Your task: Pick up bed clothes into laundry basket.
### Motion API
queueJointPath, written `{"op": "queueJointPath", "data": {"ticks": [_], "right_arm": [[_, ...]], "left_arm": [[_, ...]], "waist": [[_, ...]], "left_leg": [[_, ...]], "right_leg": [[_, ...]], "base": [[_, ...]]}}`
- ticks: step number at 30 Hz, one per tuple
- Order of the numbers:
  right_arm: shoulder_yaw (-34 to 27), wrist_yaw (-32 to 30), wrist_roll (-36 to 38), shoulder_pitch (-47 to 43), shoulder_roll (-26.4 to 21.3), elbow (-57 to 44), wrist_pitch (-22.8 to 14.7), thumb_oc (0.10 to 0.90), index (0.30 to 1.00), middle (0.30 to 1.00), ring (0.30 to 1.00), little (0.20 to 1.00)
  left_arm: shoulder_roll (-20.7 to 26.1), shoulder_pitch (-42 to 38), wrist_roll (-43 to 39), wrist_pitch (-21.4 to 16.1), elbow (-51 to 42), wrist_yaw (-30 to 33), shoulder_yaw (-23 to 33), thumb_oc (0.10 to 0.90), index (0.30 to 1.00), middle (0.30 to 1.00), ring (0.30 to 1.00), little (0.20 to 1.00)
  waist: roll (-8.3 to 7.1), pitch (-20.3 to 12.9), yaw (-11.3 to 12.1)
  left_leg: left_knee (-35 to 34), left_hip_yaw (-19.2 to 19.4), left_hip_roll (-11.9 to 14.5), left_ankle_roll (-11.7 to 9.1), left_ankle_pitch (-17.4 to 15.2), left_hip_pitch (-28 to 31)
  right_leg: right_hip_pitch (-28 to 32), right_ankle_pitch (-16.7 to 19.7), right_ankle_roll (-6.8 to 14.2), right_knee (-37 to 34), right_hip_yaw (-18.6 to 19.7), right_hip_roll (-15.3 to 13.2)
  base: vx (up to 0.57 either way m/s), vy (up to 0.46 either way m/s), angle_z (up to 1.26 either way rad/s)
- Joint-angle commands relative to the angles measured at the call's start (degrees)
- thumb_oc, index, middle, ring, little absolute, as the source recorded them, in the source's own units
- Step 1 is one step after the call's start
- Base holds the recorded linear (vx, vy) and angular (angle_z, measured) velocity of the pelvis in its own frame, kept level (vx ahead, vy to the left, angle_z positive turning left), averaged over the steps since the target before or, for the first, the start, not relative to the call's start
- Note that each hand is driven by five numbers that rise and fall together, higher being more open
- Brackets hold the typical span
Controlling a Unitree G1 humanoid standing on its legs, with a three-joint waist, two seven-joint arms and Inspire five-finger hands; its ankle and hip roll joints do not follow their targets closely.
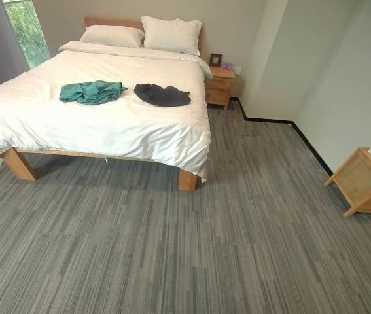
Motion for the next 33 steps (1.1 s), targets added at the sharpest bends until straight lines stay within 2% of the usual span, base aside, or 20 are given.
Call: {"op": "queueJointPath", "data": {"ticks": [1, 3, 6, 9, 10, 12, 13, 15, 19, 25, 28, 30, 31, 32, 33], "right_arm": [[0.3, -0.2, 3.2, -3.9, -0.6, -1.2, -1.1, 0.8, 0.9, 0.9, 0.9, 0.9], [0.3, -0.3, 4.3, -4.2, -0.6, -2.8, -1.3, 0.8, 0.9, 0.9, 0.9, 0.9], [0.0, -2.2, 6.9, -5.6, -2.1, -11.8, -2.7, 0.8, 0.9, 0.9, 0.9, 0.9], [0.9, -4.8, 3.1, -5.5, -6.5, -31.0, -3.4, 0.8, 0.9, 0.9, 0.9, 0.9], [0.9, -4.8, 3.1, -5.3, -6.5, -31.2, -3.3, 0.8, 0.9, 0.9, 0.9, 0.9], [-0.9, -6.0, -2.6, -5.2, -11.9, -49.4, -3.3, 0.8, 0.9, 0.9, 0.9, 0.9], [-1.0, -6.0, -2.7, -5.1, -11.8, -49.5, -3.2, 0.8, 0.9, 0.9, 0.9, 0.9], [-2.3, -4.8, -5.2, -4.4, -14.3, -59.8, -3.4, 0.8, 0.9, 0.9, 0.9, 0.9], [-2.6, -3.5, -6.9, -2.7, -14.8, -67.5, -3.8, 0.8, 0.9, 0.9, 0.9, 0.9], [-2.0, -1.8, -9.2, -1.2, -14.9, -70.7, -3.7, 0.8, 0.9, 0.9, 0.9, 0.9], [-2.0, -2.4, -9.4, -3.3, -14.5, -70.0, -3.6, 0.8, 0.9, 0.9, 0.9, 0.9], [-2.1, -2.8, -9.4, -4.8, -14.5, -70.4, -3.8, 0.8, 0.9, 0.9, 0.9, 0.9], [-2.1, -2.8, -9.4, -4.7, -14.5, -70.4, -3.7, 0.8, 0.9, 0.9, 0.9, 0.9], [-2.6, -2.7, -9.6, -4.8, -14.7, -71.4, -3.9, 0.8, 0.9, 0.9, 0.9, 0.9], [-2.6, -2.7, -9.7, -5.0, -14.5, -72.3, -4.3, 0.8, 0.9, 0.9, 0.9, 0.9]], "left_arm": [[-1.9, -3.0, 0.6, -1.1, 2.9, 0.1, 0.9, 0.8, 0.9, 0.9, 0.9, 0.9], [-1.7, -3.6, -0.5, -1.4, 1.8, 0.4, 1.0, 0.8, 0.9, 0.9, 0.9, 0.9], [-0.2, -5.9, -4.1, -2.7, -4.9, 2.8, 1.1, 0.8, 0.9, 0.9, 0.9, 0.9], [3.3, -6.3, -5.7, -3.2, -23.4, 5.8, 0.3, 0.8, 0.9, 0.9, 0.9, 0.9], [3.3, -6.2, -5.7, -3.1, -23.6, 5.8, 0.3, 0.8, 0.9, 0.9, 0.9, 0.9], [7.8, -4.4, -9.4, -3.8, -47.6, 4.8, 1.2, 0.8, 0.9, 0.9, 0.9, 0.9], [7.9, -4.2, -9.4, -3.6, -47.9, 4.8, 1.3, 0.8, 0.9, 0.9, 0.9, 0.9], [11.0, -2.7, -11.3, -4.4, -59.7, 2.6, 2.8, 0.8, 0.9, 0.9, 0.9, 0.9], [11.7, -1.1, -10.5, -4.2, -65.6, 2.3, 4.4, 0.8, 0.9, 0.9, 0.9, 0.9], [10.8, 1.4, -9.7, -3.9, -66.8, 2.4, 6.9, 0.8, 0.9, 0.9, 0.9, 0.9], [10.8, 3.4, -8.7, -3.4, -67.3, 4.3, 10.2, 0.8, 0.9, 0.9, 0.9, 0.9], [11.8, 3.9, -7.3, -2.9, -68.1, 5.0, 11.4, 0.8, 0.9, 0.9, 0.9, 0.9], [11.9, 4.0, -7.3, -2.9, -68.1, 5.0, 11.4, 0.8, 0.9, 0.9, 0.9, 0.9], [12.3, 4.4, -6.8, -2.7, -69.0, 5.1, 12.1, 0.8, 0.9, 0.9, 0.9, 0.9], [12.6, 4.3, -6.8, -2.4, -69.1, 5.0, 12.3, 0.8, 0.9, 0.9, 0.9, 0.9]], "waist": [[-0.37, -0.3, 0.3], [-0.31, -0.3, 0.4], [0.11, -0.4, 0.3], [0.71, -0.2, 0.2], [0.71, -0.3, 0.2], [1.24, -0.1, 0.4], [1.24, -0.1, 0.3], [1.41, 0.0, 0.5], [1.34, 0.4, 0.6], [1.16, 1.3, 1.1], [1.26, 1.9, 2.2], [1.92, 2.8, 2.7], [1.89, 2.7, 2.7], [2.29, 3.3, 2.9], [2.66, 5.0, 2.4]], "left_leg": [[-6.3, -7.0, -3.0, -1.0, 5.5, -1.2], [-6.3, -7.1, -3.0, -1.0, 5.4, -1.2], [-6.3, -7.2, -3.0, -1.0, 5.5, -1.3], [-6.3, -7.3, -3.0, -0.9, 5.7, -1.6], [-6.3, -7.3, -3.0, -0.9, 5.7, -1.6], [-6.3, -7.7, -3.2, -0.7, 6.0, -2.1], [-6.3, -7.7, -3.2, -0.7, 6.0, -2.1], [-6.3, -7.9, -3.2, -0.6, 6.0, -2.2], [-6.3, -7.9, -3.2, -0.4, 5.7, -1.9], [-6.3, -7.1, -3.4, 0.1, 5.1, -1.6], [-6.3, -5.8, -4.1, 1.1, 4.7, -2.0], [-6.3, -5.1, -4.4, 1.8, 5.0, -2.6], [-6.3, -5.0, -4.4, 1.9, 4.5, -2.3], [-5.9, -5.1, -4.6, 2.4, 4.1, -2.4], [-5.4, -5.4, -5.5, 3.3, 3.4, -1.4]], "right_leg": [[0.7, 1.7, 1.4, -0.4, 4.9, 0.9], [0.8, 1.6, 1.4, -0.4, 4.9, 0.9], [0.8, 1.6, 1.5, -0.4, 4.7, 0.8], [0.6, 1.7, 1.7, -0.4, 4.5, 0.7], [0.6, 1.7, 1.7, -0.4, 4.5, 0.7], [0.2, 2.0, 1.9, -0.4, 3.7, 0.5], [0.2, 2.0, 1.9, -0.4, 3.7, 0.5], [0.1, 1.9, 2.0, -0.4, 3.5, 0.4], [0.3, 1.8, 2.1, -0.4, 3.6, 0.2], [0.5, 1.5, 2.2, -0.4, 3.9, 0.0], [0.6, 1.1, 2.8, -0.4, 4.7, -0.7], [-1.7, 0.3, 2.8, 4.8, 5.1, -1.2], [-1.6, -0.4, 2.7, 5.1, 5.1, -1.2], [-4.0, -1.1, 2.9, 10.3, 5.4, -1.0], [-9.2, 3.6, 3.7, 21.9, 5.0, -1.3]], "base": [[0.0, 0.0, 0.0], [0.0, 0.0, 0.0], [0.0, 0.0, 0.0], [0.0, 0.0, 0.0], [-0.02, 0.015, 0.03], [-0.01, 0.015, 0.06], [0.0, 0.014, 0.05], [0.02, 0.016, 0.04], [0.02, 0.006, -0.01], [0.06, 0.039, -0.03], [0.06, 0.115, -0.09], [0.02, 0.124, -0.15], [0.05, 0.105, -0.08], [0.1, 0.164, -0.15], [0.06, 0.167, -0.16]]}}
